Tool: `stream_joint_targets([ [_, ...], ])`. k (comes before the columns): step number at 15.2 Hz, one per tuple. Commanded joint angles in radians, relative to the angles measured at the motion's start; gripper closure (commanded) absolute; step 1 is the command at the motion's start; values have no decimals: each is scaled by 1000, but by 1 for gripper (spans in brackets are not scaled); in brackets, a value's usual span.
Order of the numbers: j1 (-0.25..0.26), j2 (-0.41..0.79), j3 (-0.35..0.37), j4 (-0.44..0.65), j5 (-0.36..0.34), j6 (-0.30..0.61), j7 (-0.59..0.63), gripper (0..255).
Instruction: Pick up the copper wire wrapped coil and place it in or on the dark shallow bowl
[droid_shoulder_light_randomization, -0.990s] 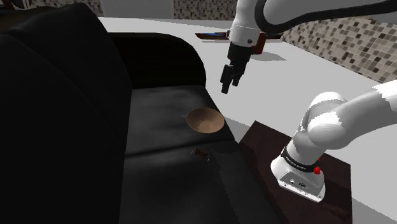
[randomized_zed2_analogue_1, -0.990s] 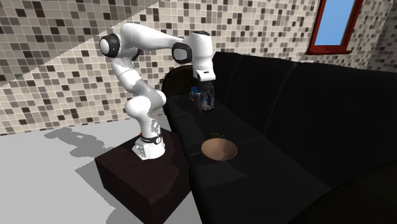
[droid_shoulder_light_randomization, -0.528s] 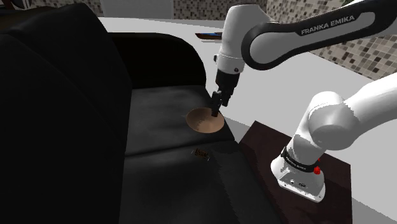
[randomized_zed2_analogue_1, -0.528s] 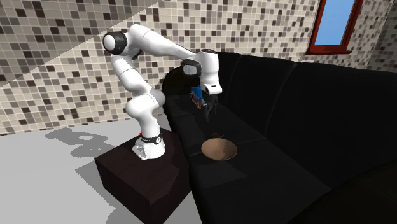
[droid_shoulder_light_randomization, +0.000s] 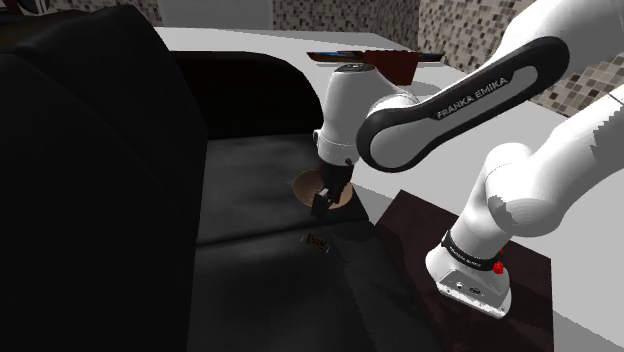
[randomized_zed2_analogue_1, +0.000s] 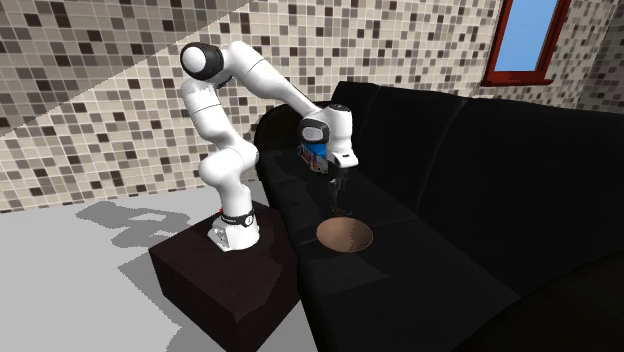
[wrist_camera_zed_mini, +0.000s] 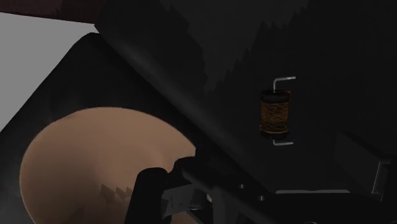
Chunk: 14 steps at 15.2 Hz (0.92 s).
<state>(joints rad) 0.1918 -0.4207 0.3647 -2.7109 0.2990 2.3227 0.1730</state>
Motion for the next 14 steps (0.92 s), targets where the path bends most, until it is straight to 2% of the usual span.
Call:
stream_joint_targets([
  [1,12,70,40,2,2,72,25,0],
  [10,6,239,92,-19,-25,260,62,0],
  [14,6,239,92,-19,-25,260,62,0],
])
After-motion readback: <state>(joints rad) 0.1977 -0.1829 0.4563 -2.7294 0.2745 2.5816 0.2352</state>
